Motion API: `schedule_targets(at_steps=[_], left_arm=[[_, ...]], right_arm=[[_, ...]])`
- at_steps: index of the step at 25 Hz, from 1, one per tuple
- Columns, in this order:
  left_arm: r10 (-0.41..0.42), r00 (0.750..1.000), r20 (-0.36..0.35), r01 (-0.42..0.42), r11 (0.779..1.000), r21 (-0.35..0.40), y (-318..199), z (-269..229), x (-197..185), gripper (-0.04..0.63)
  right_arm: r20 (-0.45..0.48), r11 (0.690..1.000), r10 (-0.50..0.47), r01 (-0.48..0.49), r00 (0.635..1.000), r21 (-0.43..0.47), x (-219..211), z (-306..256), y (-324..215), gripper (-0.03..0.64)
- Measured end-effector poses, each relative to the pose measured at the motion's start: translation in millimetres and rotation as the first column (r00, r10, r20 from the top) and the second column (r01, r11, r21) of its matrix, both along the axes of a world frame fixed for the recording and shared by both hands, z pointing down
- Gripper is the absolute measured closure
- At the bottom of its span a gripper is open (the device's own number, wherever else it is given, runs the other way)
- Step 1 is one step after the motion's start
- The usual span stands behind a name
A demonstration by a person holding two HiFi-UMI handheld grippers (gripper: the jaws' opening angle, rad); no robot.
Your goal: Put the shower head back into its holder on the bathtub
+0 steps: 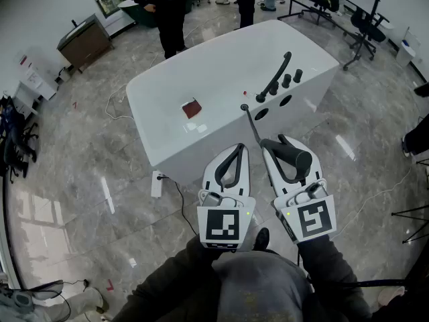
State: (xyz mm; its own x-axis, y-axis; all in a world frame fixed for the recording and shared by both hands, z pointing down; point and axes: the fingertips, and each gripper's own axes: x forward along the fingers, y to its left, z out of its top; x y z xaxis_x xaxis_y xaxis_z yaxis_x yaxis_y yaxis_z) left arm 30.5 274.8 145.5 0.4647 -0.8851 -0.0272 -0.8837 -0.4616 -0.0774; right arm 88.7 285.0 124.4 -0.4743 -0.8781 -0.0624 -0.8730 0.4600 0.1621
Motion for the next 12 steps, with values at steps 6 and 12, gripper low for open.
schedule_targets(at_steps=[6, 12], left_arm=[[-0.005, 1.0, 0.011, 0.005, 1.0, -0.001, 1.1, 1.2, 6.5, 0.592], [-0.008, 1.0, 0.017, 0.008, 1.0, -0.002, -0.3, 1.7, 14.3, 0.592]], right_arm=[[0.001, 1.0, -0.003, 0.003, 1.0, 0.005, 6.1, -2.3, 0.9, 0.476], [0.018, 1.0, -0.009, 0.009, 1.0, 0.014, 14.0, -1.8, -0.7, 0.476]])
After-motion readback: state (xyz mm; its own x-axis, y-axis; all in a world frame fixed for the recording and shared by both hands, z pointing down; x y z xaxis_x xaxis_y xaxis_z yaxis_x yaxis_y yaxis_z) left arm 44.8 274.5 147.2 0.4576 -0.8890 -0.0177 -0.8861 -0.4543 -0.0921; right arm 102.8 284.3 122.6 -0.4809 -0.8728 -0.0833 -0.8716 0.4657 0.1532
